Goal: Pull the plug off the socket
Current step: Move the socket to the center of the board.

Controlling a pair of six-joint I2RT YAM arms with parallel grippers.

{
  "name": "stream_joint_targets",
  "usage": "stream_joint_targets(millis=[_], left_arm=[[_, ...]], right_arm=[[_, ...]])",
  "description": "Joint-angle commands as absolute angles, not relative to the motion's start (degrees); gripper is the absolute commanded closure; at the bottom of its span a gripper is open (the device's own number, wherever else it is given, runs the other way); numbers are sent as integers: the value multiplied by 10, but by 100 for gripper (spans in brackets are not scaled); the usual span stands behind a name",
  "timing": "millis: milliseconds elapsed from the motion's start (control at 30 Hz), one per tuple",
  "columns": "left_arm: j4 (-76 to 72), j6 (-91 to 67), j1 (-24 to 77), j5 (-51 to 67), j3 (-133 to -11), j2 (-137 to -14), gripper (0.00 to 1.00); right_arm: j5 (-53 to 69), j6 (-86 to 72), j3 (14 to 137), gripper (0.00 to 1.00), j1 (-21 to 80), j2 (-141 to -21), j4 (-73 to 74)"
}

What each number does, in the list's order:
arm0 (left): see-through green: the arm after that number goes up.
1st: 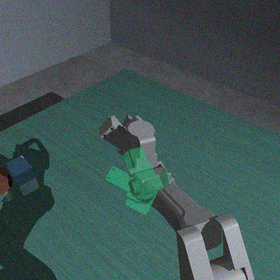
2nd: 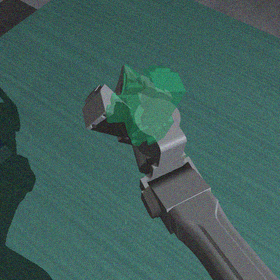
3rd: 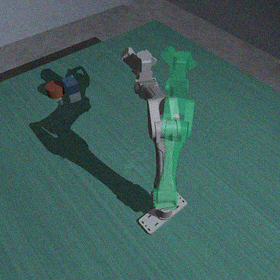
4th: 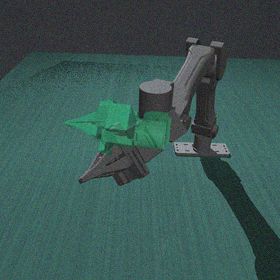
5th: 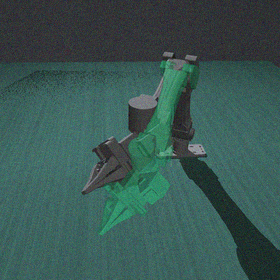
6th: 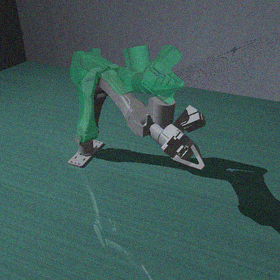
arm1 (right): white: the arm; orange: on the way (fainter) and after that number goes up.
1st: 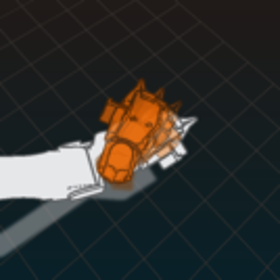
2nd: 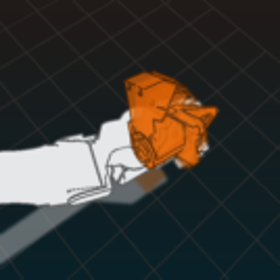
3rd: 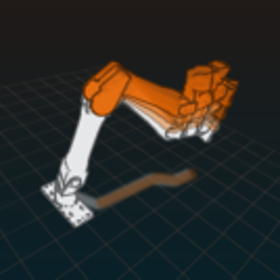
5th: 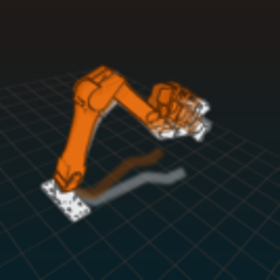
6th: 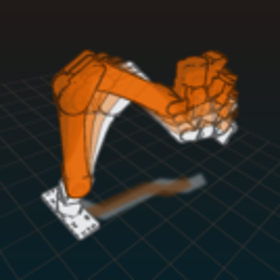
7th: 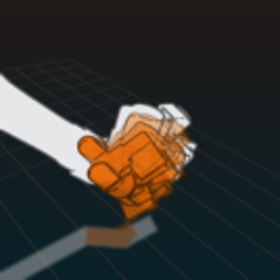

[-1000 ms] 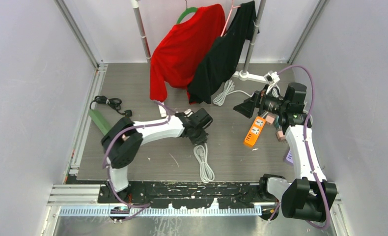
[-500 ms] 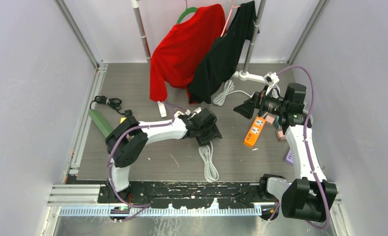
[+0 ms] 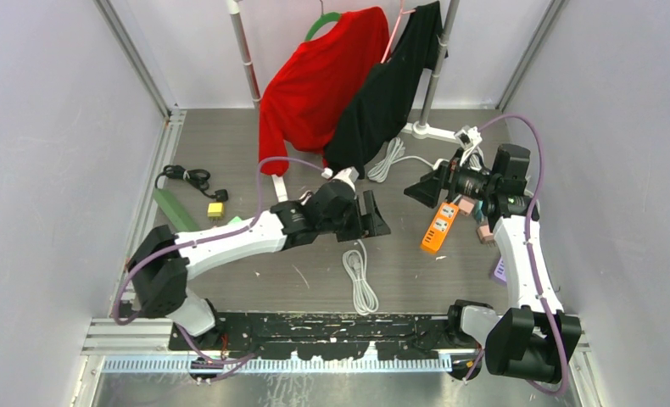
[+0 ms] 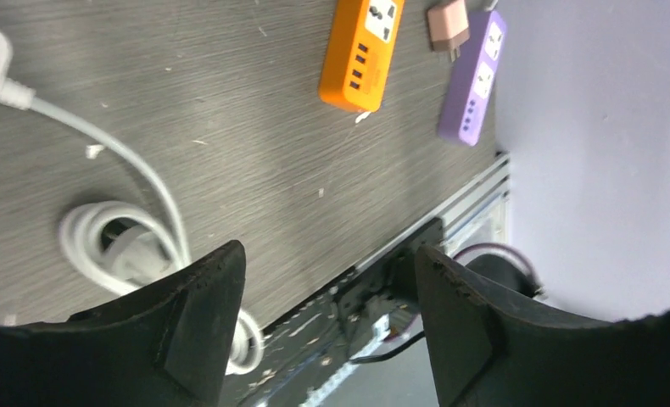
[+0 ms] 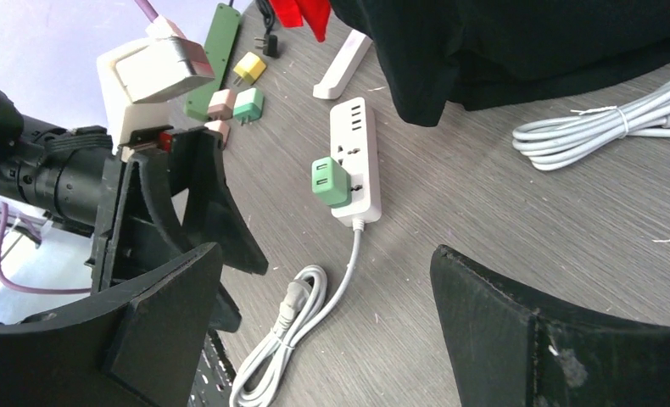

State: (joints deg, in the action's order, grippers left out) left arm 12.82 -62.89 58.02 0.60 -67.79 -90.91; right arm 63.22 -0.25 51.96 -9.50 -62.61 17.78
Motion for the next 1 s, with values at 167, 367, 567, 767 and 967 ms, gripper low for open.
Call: stream_joint_targets(millis=[167,367,567,767,967], left_arm=[[126,-405,580,-48,-529,-696,28],[54,-290,579,-105,-370,-517,28],[-66,-253,580,-152,-200,-339,6],[-51,-256,580,-206,-112,-194,2],[28,-263,580,-225,-92,-104,2]], right_arm=[[701,28,536,2,-98,-621,169],[695,54,527,3,-95,-625,175],[630,160,544,4,-47,-635,256],[477,277,594,3,93,-685,351],[301,306,674,3,249,-792,401]])
